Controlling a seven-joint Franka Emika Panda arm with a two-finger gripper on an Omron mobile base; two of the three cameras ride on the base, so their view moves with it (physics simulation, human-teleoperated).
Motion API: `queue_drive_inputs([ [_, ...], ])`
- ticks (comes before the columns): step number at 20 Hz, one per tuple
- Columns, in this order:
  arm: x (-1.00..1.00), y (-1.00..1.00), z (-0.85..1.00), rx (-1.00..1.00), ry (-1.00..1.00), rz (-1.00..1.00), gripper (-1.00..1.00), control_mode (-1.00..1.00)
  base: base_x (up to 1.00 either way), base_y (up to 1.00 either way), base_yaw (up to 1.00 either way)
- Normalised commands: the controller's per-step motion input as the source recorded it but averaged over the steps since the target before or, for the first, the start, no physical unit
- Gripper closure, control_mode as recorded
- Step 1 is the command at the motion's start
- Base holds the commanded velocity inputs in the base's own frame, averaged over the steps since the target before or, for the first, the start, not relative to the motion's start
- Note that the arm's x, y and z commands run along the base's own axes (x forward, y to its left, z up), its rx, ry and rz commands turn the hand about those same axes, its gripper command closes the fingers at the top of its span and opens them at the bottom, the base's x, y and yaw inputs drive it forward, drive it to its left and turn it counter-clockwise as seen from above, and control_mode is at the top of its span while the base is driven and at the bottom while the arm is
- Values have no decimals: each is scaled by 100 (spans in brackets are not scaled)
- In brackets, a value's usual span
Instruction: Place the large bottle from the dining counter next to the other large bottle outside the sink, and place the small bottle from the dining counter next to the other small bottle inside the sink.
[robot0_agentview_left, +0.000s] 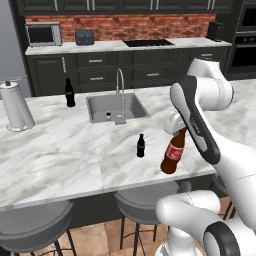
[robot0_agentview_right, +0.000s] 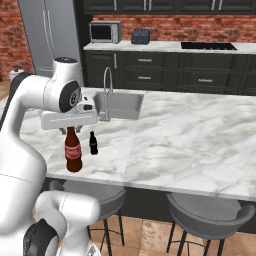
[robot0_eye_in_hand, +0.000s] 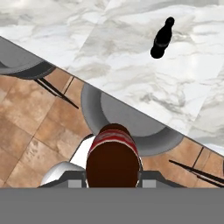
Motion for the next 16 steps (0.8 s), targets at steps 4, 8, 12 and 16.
queue_drive_inputs([
  [4,0,0,0,0,0,0,100,-100,0,0,0],
  [8,0,0,0,0,0,0,100,-100,0,0,0],
  [12,0,0,0,0,0,0,100,100,-14,58,0],
  [16,0,0,0,0,0,0,100,100,-38,100,0],
])
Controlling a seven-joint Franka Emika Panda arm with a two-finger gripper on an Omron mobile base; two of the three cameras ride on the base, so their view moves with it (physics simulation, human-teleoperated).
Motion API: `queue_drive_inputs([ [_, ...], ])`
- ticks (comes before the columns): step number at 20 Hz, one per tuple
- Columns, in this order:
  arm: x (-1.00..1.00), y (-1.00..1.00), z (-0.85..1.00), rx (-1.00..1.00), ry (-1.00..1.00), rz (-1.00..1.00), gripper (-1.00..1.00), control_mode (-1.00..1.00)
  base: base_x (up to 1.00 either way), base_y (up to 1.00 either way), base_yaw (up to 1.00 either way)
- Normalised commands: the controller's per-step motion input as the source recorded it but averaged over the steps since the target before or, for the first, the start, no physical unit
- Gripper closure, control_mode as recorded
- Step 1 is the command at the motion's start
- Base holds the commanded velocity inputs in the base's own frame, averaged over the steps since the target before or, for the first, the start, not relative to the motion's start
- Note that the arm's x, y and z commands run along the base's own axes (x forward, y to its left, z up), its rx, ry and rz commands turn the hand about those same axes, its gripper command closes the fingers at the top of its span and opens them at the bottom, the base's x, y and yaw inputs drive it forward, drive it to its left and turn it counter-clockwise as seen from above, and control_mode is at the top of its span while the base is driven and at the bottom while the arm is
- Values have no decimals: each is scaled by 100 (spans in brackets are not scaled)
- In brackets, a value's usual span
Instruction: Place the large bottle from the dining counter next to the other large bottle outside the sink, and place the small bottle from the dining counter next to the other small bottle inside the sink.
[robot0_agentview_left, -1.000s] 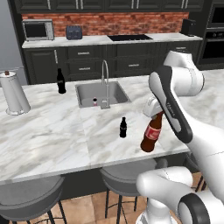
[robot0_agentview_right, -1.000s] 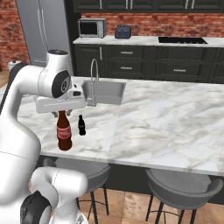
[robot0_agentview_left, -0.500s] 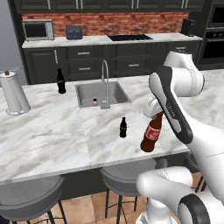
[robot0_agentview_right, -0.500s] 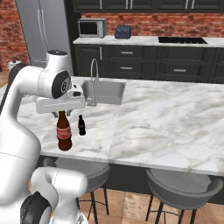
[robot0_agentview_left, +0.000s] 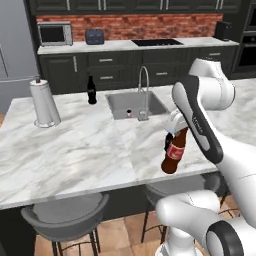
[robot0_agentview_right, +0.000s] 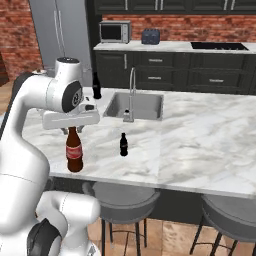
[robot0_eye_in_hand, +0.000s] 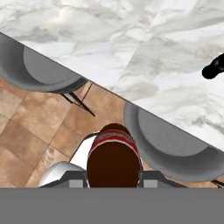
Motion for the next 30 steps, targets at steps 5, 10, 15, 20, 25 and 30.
queue_drive_inputs([
  [5,0,0,0,0,0,0,100,100,-37,100,0],
  [10,0,0,0,0,0,0,100,100,-17,100,-4],
  [15,0,0,0,0,0,0,100,100,0,100,-21],
  [20,0,0,0,0,0,0,100,100,0,100,-26],
  [25,0,0,0,0,0,0,100,100,3,100,-33],
  [30,0,0,0,0,0,0,100,100,40,100,-47],
])
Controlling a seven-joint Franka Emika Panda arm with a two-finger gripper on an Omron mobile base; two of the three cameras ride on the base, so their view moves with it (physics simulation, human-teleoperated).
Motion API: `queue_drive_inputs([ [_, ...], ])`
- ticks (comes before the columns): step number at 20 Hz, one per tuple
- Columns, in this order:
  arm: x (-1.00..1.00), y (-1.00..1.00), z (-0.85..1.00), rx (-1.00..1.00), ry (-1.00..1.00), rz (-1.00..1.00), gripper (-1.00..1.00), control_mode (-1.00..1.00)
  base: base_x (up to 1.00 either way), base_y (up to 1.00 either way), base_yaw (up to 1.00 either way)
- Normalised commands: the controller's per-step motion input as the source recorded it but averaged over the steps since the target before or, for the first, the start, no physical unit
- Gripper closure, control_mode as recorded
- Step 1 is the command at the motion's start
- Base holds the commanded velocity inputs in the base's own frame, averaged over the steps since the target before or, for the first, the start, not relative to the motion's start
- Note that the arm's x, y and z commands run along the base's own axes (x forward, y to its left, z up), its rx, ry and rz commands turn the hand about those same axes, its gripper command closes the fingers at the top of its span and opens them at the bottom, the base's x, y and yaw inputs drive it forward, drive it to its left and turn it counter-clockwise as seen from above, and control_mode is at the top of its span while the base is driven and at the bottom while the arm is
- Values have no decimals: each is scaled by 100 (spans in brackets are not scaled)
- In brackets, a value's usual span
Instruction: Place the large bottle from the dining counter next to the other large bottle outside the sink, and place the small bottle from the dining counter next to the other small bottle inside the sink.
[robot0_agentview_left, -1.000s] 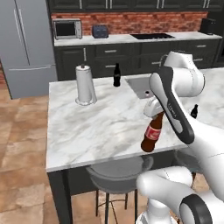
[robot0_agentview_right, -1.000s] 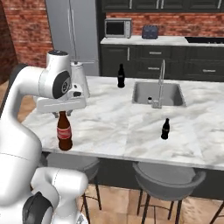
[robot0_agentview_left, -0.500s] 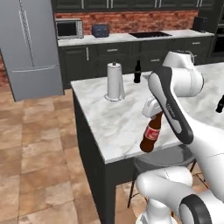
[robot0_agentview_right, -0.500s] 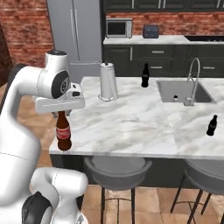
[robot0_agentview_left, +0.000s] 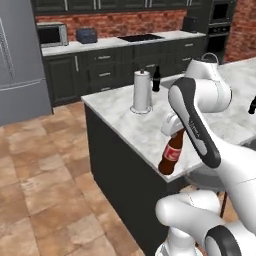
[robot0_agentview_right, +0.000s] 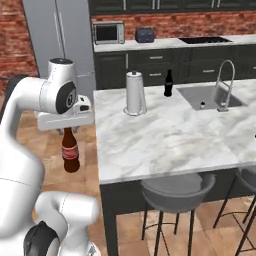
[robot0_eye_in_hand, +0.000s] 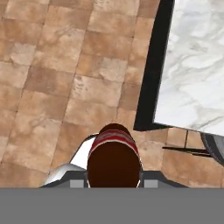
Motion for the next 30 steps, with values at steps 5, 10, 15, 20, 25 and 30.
queue_drive_inputs([
  [5,0,0,0,0,0,0,100,100,60,100,-50],
  [10,0,0,0,0,0,0,100,100,71,100,-50],
  [15,0,0,0,0,0,0,100,100,61,100,-48],
  [20,0,0,0,0,0,0,100,100,15,100,-36],
  [25,0,0,0,0,0,0,100,100,-47,100,-11],
  [30,0,0,0,0,0,0,100,100,-29,100,-12],
])
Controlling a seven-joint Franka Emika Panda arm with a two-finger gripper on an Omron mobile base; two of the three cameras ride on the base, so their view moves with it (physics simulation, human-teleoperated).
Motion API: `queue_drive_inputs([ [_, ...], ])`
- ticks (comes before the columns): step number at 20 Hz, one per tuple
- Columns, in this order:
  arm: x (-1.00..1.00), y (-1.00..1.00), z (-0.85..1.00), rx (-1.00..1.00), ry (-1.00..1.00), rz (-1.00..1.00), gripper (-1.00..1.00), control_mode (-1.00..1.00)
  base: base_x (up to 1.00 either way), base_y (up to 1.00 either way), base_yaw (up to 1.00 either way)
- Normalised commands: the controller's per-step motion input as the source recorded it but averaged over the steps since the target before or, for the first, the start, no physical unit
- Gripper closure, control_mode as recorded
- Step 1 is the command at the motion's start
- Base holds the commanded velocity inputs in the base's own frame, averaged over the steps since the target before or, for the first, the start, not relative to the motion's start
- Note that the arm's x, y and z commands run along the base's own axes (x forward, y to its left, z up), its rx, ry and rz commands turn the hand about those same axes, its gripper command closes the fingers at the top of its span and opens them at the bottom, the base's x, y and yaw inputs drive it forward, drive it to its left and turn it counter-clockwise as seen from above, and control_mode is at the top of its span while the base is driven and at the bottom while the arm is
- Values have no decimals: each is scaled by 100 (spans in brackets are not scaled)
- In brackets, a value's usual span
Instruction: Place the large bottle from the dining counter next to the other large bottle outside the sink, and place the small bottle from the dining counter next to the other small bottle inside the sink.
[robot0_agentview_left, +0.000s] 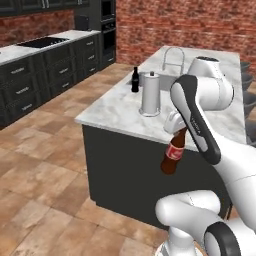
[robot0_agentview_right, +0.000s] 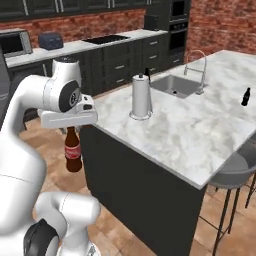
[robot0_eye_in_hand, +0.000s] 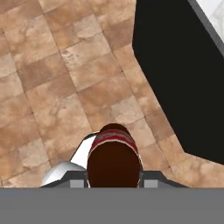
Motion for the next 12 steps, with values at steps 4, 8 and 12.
queue_drive_inputs([
  [4,0,0,0,0,0,0,100,100,16,100,-32],
  [8,0,0,0,0,0,0,100,100,24,100,-38],
  [12,0,0,0,0,0,0,100,100,30,100,-38],
])
